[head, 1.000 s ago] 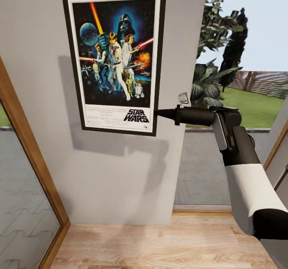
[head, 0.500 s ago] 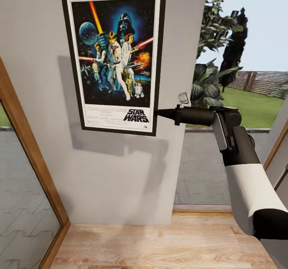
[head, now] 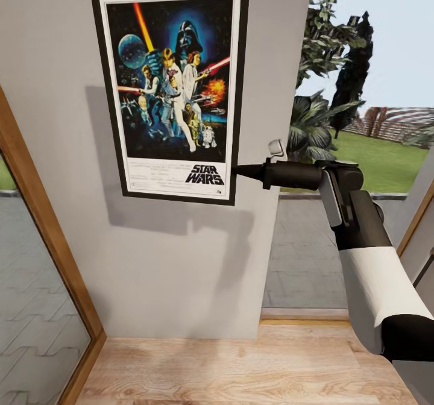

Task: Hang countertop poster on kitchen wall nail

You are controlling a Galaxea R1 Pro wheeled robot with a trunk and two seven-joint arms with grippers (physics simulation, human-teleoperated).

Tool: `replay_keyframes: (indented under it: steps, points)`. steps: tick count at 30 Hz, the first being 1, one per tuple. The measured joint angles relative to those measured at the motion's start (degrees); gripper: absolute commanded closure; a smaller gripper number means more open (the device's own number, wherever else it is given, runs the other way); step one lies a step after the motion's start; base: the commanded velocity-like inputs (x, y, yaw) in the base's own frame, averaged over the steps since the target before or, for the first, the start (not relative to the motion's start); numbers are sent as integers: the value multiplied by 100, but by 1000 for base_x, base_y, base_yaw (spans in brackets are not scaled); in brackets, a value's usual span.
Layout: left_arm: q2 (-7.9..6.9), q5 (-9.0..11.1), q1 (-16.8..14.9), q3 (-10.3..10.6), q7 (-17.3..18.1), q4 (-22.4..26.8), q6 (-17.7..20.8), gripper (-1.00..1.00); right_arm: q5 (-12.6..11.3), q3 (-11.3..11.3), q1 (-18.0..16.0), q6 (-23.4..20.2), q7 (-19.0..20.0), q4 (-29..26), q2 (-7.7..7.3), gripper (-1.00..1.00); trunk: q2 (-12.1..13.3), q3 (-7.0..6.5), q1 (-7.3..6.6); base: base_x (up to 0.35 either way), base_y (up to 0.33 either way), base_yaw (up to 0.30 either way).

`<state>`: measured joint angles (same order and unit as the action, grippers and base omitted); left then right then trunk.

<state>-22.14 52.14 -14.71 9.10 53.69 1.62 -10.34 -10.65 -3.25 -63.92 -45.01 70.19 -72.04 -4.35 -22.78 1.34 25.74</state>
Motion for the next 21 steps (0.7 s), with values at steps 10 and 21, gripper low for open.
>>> replay_keyframes:
  steps: [10, 21]
  points:
    - [0, 0, 0, 0, 0, 0, 0, -100, -7, -1, 0, 5, 3, -5, 0, 100, 0, 0, -2, 73, 0, 0]
    - [-8, 0, 0, 0, 0, 1, 0, -100, -9, -3, 0, 9, 9, -5, 0, 100, -1, 0, -3, 313, 0, 0]
